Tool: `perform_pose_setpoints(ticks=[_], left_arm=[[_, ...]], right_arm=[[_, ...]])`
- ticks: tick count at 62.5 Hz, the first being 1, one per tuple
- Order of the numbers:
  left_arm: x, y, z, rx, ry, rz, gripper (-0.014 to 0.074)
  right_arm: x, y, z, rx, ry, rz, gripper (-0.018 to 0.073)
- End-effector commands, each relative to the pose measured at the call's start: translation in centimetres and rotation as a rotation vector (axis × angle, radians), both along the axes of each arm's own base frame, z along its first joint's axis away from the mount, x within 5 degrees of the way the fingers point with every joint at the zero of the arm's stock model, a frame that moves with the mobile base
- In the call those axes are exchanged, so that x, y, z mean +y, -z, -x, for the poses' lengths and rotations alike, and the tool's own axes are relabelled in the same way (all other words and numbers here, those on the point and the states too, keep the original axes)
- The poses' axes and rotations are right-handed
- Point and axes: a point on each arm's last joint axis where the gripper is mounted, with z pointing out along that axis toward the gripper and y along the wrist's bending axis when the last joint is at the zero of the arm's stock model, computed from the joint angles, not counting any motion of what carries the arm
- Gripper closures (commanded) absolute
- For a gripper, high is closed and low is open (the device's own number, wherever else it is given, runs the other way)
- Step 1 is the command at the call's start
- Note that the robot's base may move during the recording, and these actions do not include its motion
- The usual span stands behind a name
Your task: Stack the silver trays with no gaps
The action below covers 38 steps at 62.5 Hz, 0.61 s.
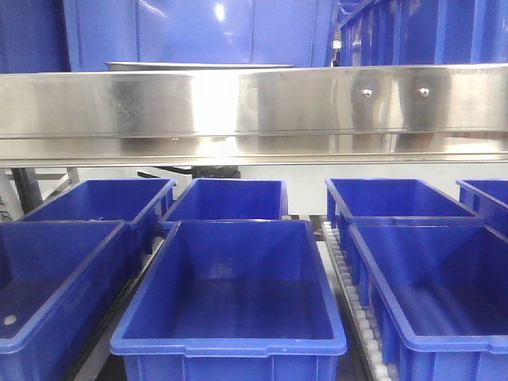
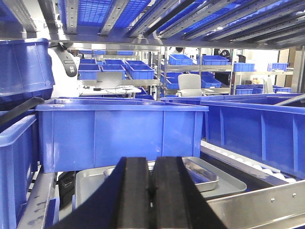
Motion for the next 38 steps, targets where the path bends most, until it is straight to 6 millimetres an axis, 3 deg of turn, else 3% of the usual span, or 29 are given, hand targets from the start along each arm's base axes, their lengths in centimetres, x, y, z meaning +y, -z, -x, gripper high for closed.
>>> perform_pose_setpoints(ticks=[1,9,18,30,38], left_arm=[[0.0,-0.1,0.2,-0.011,0.01,0.013,0.0613],[0.0,-0.1,0.2,-0.011,0.01,0.013,0.0613],[0.0,-0.1,0.2,-0.011,0.01,0.013,0.0613],[0.0,-0.1,0.2,-0.011,0.01,0.013,0.0613],[0.0,-0.1,0.2,-0.011,0.01,0.013,0.0613]], right_arm=[[-0.1,-0.2,0.3,-0.025,0.001,-0.001,0.0638],[-0.8,-0.4,0.9,-0.055,0.059,-0.003,0.0638],[-2.4,0.4,1.2,-0.052,0.245,0.003,0.0638],[-3.8,2.8,1.4,0.018,0.441,0.021,0.0638],[-4.2,5.5,1.8,0.07,0.513,0.027,0.0638]])
